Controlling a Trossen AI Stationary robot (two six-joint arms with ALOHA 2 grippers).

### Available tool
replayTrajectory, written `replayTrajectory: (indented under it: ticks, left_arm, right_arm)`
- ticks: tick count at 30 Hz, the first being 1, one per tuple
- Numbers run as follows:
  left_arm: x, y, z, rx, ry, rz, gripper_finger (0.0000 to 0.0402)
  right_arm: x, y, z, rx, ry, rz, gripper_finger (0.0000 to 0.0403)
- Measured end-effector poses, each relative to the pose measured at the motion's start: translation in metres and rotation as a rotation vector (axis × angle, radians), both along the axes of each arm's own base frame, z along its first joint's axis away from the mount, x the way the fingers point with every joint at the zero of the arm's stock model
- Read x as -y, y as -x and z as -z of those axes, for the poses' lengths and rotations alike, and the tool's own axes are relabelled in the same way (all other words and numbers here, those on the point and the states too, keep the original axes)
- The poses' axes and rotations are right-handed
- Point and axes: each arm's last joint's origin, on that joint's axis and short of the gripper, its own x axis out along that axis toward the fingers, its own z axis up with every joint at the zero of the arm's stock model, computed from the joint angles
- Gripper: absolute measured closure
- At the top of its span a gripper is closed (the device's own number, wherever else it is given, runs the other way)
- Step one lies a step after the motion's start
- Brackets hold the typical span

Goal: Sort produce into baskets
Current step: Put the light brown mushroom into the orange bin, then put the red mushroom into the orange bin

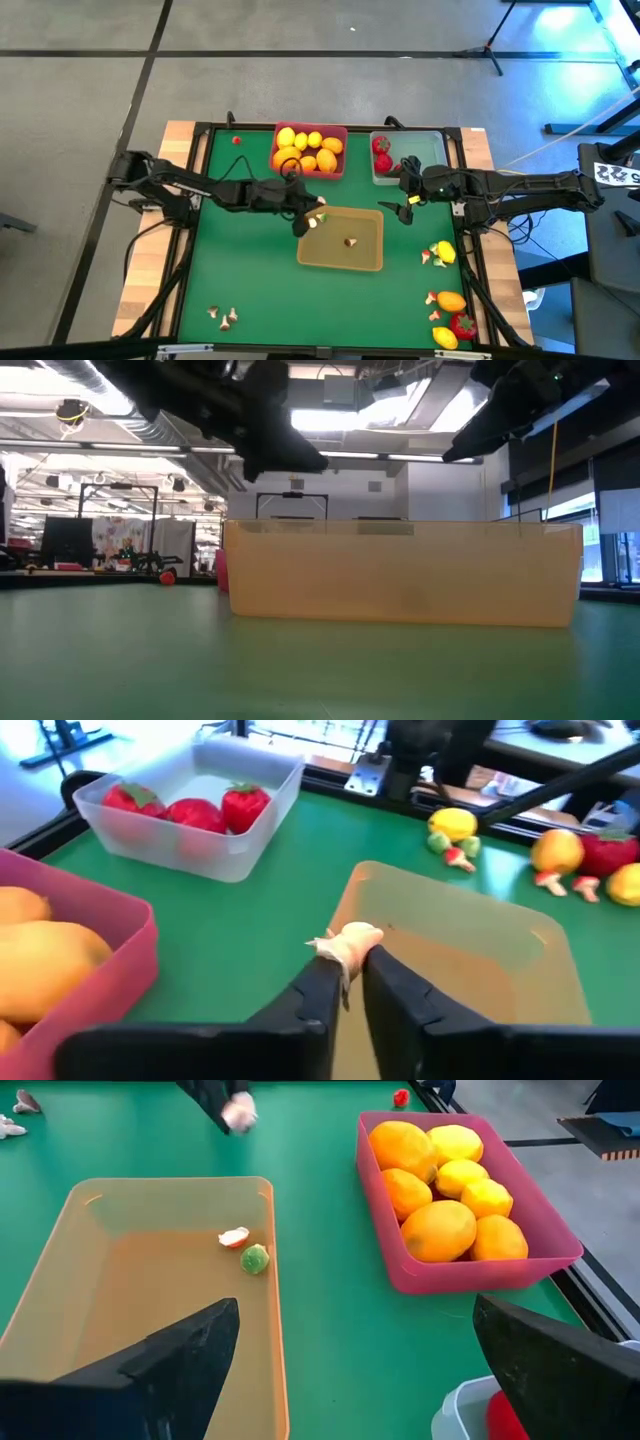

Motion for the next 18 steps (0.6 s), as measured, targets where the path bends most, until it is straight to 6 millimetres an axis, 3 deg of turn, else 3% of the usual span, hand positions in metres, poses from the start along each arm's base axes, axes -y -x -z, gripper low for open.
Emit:
replayTrajectory:
  ticks: [6,11,14,18]
  left_arm:
    - [-0.005,-0.015,0.002,-0.015,0.010,-0.020,0.0245]
    - [-0.005,-0.008,-0.012,-0.089,0.017,-0.023,0.0147]
    - [-0.005,0.005,-0.026,-0.169,0.027,-0.031,0.0120]
    - [-0.006,0.027,-0.044,-0.264,0.047,-0.109,0.0114]
  right_arm:
    - [0.000,0.001,0.002,-0.019,-0.018,0.010,0.0004]
    - [0.000,0.002,0.003,-0.030,-0.018,0.010,0.0004]
    - [0.000,0.002,0.003,-0.029,-0.022,0.012,0.0004]
    - [0.000,0.002,0.003,-0.025,-0.026,0.014,0.0004]
